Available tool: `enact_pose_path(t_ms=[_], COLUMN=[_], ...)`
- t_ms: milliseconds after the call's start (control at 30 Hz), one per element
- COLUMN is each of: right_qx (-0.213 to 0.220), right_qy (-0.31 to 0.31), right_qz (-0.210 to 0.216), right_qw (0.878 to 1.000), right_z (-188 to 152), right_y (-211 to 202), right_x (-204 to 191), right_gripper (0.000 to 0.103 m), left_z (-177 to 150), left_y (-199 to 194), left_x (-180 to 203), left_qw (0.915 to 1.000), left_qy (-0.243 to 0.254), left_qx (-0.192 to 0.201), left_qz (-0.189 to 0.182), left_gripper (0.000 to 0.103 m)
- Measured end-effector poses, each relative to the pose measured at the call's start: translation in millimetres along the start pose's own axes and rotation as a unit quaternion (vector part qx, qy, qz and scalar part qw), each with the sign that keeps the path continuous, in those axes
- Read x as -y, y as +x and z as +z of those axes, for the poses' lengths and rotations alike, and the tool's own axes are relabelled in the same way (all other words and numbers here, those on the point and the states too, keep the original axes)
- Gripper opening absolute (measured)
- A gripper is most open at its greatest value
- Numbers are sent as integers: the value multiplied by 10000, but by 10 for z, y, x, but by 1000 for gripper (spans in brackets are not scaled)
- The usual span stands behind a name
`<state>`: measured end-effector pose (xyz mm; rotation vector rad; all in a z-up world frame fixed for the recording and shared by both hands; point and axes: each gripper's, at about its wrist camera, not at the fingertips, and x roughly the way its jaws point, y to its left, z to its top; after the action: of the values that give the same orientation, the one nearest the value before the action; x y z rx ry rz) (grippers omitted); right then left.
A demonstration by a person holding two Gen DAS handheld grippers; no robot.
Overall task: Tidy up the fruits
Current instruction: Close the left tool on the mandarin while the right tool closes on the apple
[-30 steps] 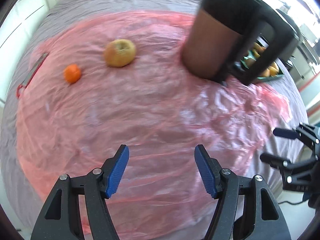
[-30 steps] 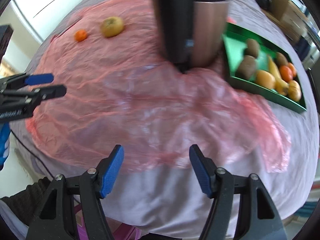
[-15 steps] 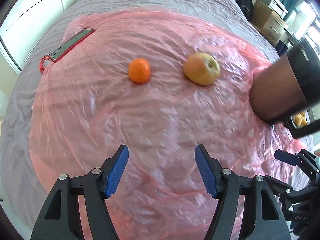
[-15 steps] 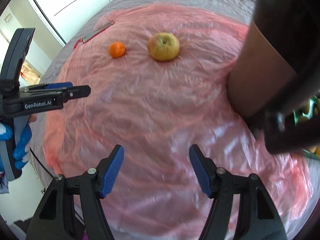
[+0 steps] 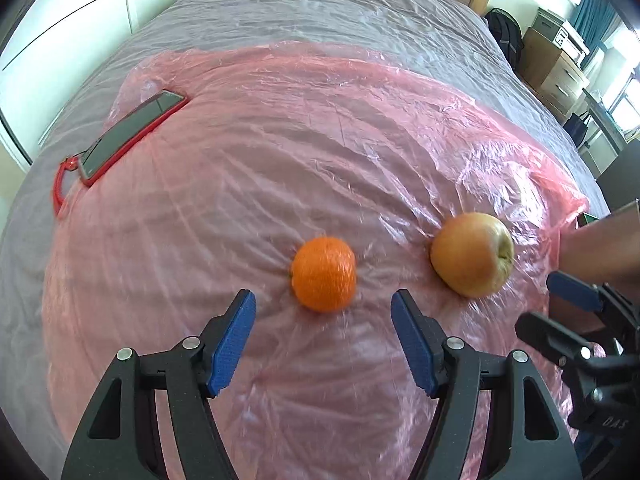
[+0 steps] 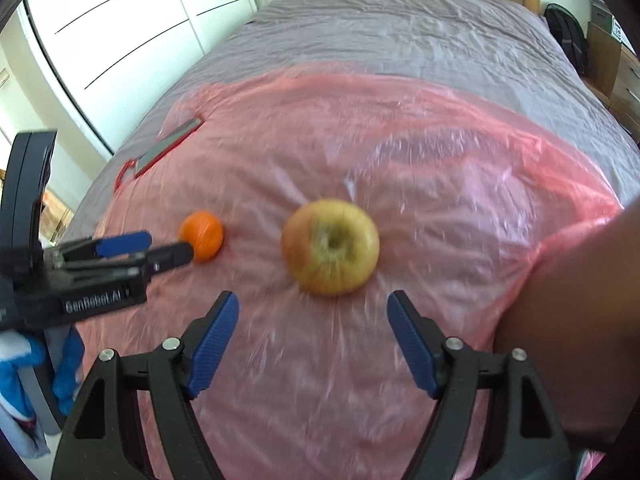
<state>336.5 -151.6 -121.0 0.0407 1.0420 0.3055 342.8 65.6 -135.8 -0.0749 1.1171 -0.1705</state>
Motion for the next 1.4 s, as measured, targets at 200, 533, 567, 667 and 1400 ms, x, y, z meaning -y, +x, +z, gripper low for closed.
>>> enact_pose_path(t_ms=[200,533,567,667,1400], right_qx=[-50,-361,-388,-463,-394], right_qy=[53,130,131,80,297], right_qz=[-99,-211,-223,-293,69], right_qw=[9999,9990,9989,9985,9988], right_z=[155,244,240,244,311], right_y=[344,752,778,864,610], right_x=[59,54,48,23,90], right_gripper=[103,103,103,103,102], left_z=[95,81,75,59,147], left_y=[227,386,398,425,142], left_x=[45,60,56,50,111], left_qw=[10000,9999,9999,9998,9997], left_qy=[-50,-55,-53,-35,78], left_qx=[-23,-126,-135,-147,146], left_qz=[-25,72,77,130,170], left_gripper=[64,55,53,48,36])
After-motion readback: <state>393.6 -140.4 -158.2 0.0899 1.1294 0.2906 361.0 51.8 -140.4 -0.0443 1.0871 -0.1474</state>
